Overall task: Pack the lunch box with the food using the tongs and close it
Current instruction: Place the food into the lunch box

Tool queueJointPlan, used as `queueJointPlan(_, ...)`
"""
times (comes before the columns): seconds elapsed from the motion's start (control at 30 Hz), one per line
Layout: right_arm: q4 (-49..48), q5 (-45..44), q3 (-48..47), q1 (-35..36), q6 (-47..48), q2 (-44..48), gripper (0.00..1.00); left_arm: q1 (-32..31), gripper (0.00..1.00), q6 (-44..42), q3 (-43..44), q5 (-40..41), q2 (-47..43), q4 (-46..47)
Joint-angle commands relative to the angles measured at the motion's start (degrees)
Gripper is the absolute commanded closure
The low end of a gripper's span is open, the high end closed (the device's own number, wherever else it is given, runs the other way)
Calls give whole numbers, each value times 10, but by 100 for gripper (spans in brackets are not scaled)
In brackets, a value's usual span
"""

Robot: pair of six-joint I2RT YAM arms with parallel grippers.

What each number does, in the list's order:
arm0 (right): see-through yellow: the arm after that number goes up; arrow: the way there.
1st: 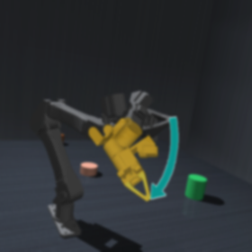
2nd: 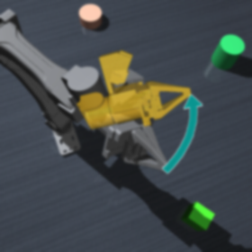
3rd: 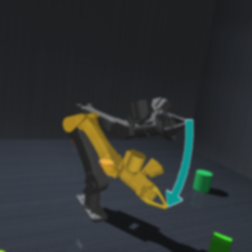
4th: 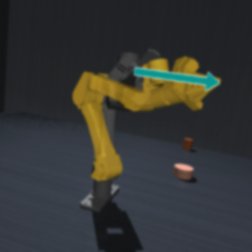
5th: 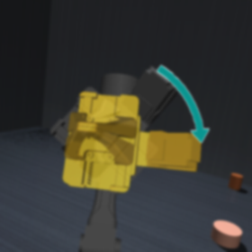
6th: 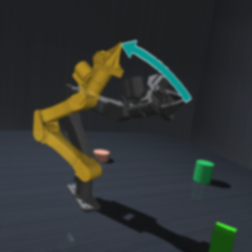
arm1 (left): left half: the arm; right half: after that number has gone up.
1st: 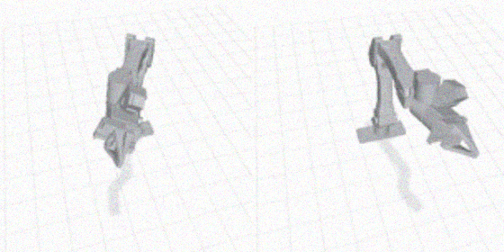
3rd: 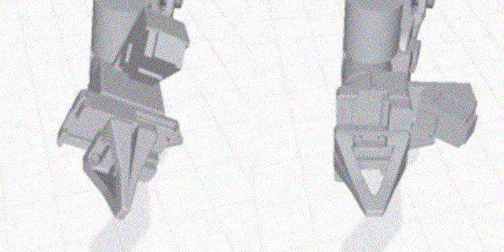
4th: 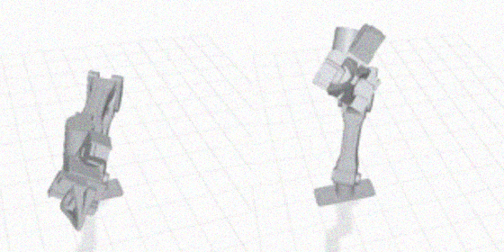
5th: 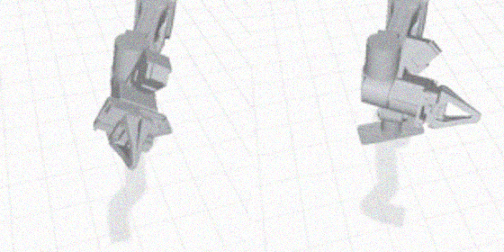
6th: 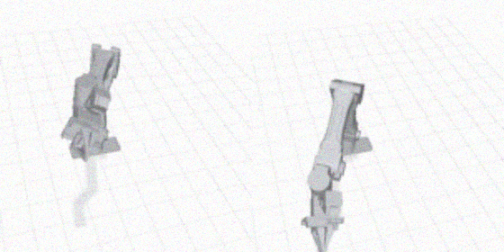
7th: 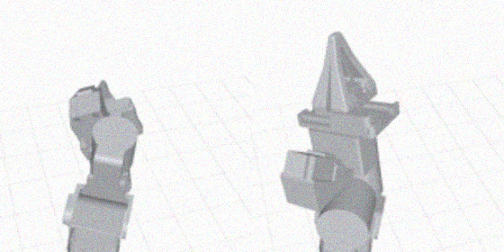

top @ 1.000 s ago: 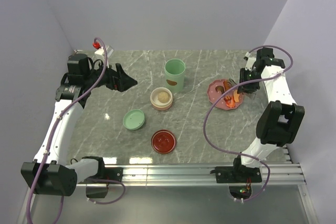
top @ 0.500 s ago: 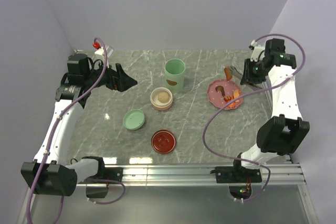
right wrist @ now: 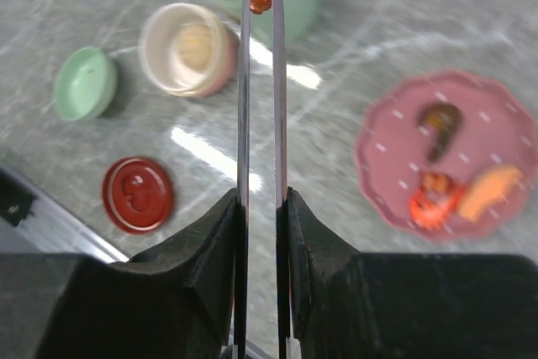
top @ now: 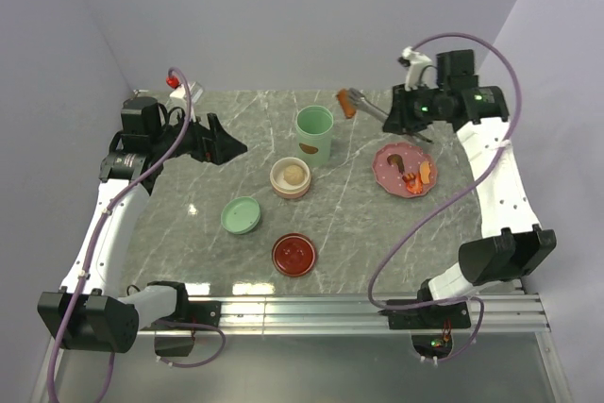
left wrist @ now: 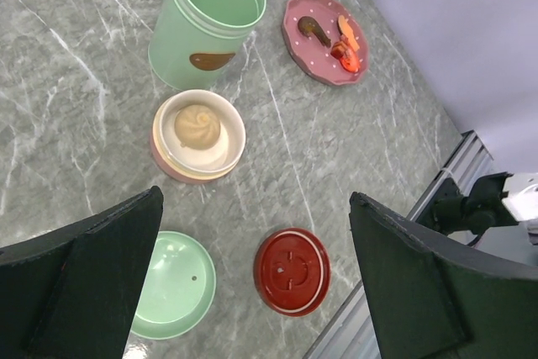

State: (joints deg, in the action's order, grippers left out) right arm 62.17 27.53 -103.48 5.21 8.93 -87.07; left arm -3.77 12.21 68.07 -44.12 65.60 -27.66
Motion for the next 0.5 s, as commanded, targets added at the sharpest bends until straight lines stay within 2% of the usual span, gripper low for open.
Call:
queueJointPlan(0.0, -63, -9, -17, 51, -27, -11, 100, 3, 1, 18, 29, -10, 0, 8)
queueJointPlan(0.33, -122, -69, -10, 103, -34, -68, 100, 3, 1, 26, 29, -11, -2, 14)
queueJointPlan(0.47, -116, -82, -37, 116, -33, -97, 100, 3, 1, 29, 32, -15, 4, 9)
